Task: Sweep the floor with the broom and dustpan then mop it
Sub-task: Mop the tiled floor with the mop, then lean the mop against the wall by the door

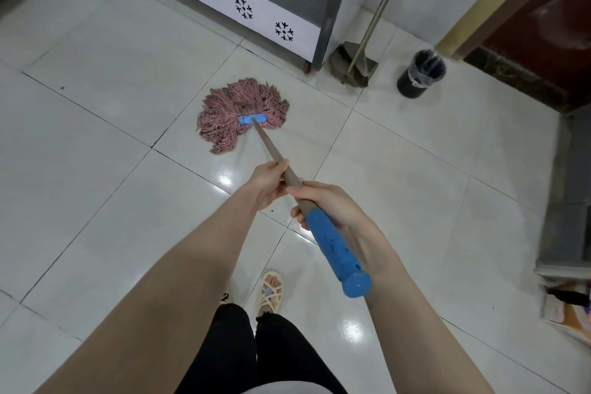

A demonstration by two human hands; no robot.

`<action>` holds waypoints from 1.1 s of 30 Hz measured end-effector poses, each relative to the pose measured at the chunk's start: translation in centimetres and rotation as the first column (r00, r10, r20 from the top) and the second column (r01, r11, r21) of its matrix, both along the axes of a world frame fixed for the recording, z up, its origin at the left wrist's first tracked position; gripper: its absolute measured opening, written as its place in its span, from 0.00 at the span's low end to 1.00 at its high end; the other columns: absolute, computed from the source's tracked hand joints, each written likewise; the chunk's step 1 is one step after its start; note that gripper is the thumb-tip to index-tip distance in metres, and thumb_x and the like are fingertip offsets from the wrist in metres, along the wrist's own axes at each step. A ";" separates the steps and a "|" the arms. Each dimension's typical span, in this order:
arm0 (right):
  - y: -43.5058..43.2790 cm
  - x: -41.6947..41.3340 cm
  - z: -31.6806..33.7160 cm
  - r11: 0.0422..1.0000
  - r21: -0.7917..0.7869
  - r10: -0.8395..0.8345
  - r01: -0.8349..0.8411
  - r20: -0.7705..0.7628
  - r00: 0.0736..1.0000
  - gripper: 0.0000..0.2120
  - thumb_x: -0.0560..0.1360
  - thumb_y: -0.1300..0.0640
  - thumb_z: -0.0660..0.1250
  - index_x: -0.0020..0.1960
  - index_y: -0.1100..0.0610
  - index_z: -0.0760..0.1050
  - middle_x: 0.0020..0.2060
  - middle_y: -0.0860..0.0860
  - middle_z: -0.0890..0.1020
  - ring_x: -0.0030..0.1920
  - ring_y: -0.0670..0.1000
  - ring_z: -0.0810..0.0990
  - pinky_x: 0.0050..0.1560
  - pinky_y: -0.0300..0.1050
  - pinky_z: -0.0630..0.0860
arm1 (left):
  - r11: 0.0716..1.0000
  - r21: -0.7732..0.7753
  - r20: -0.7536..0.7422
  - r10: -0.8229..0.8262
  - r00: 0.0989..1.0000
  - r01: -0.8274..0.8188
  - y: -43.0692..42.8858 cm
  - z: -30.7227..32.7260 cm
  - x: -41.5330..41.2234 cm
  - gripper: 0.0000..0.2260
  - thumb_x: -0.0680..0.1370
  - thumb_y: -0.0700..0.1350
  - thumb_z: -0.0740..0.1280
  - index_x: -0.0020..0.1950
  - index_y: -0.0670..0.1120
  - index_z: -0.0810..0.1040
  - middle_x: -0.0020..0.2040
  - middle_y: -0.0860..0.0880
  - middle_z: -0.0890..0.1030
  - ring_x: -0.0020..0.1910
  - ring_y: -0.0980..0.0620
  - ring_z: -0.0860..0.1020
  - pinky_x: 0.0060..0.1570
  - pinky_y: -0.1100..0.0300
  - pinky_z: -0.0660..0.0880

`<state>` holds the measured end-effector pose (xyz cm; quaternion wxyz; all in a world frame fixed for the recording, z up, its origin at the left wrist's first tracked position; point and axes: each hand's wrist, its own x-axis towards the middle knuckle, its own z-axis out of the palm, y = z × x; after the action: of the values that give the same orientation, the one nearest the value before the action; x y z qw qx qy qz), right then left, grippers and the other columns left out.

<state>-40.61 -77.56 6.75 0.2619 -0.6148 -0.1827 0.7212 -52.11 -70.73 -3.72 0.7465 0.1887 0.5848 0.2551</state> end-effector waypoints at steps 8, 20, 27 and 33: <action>4.8 -1.3 2.7 0.975 0.220 0.049 -0.041 -0.031 0.998 0.21 0.76 0.54 0.68 0.57 0.72 0.77 0.45 0.68 0.80 0.40 0.59 0.81 0.35 0.41 0.79 | 0.995 0.097 -0.110 0.041 0.993 -0.030 4.0 3.6 -1.2 0.15 0.82 0.50 0.59 0.59 0.39 0.75 0.39 0.47 0.78 0.31 0.53 0.78 0.22 0.64 0.73; 21.8 -5.2 10.2 0.881 0.458 0.082 -0.117 0.096 0.992 0.27 0.81 0.42 0.52 0.65 0.63 0.72 0.42 0.65 0.84 0.41 0.61 0.84 0.34 0.44 0.79 | 0.949 0.309 -0.038 -0.050 0.998 0.060 19.7 9.6 -6.3 0.23 0.81 0.57 0.59 0.63 0.40 0.76 0.48 0.43 0.83 0.41 0.45 0.83 0.33 0.58 0.80; 32.7 -8.6 14.7 0.786 0.609 0.041 -0.106 0.119 0.992 0.37 0.67 0.30 0.58 0.65 0.56 0.73 0.44 0.62 0.85 0.43 0.58 0.84 0.37 0.44 0.78 | 0.952 0.285 -0.152 -0.067 0.986 0.109 31.1 12.9 -10.0 0.18 0.81 0.57 0.57 0.58 0.43 0.74 0.46 0.39 0.80 0.37 0.47 0.81 0.31 0.54 0.81; 40.8 -10.7 16.9 0.761 0.630 0.010 -0.155 0.228 0.974 0.23 0.74 0.41 0.66 0.60 0.58 0.76 0.41 0.61 0.85 0.42 0.59 0.85 0.43 0.47 0.81 | 0.903 0.358 -0.193 -0.179 0.965 0.239 38.7 14.7 -13.3 0.22 0.80 0.59 0.60 0.57 0.41 0.77 0.38 0.45 0.81 0.35 0.50 0.79 0.36 0.54 0.81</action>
<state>-51.32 -36.73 23.67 0.4035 -0.5517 -0.4725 0.5564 -65.45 -32.03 11.02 0.6712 0.4100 0.5573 0.2660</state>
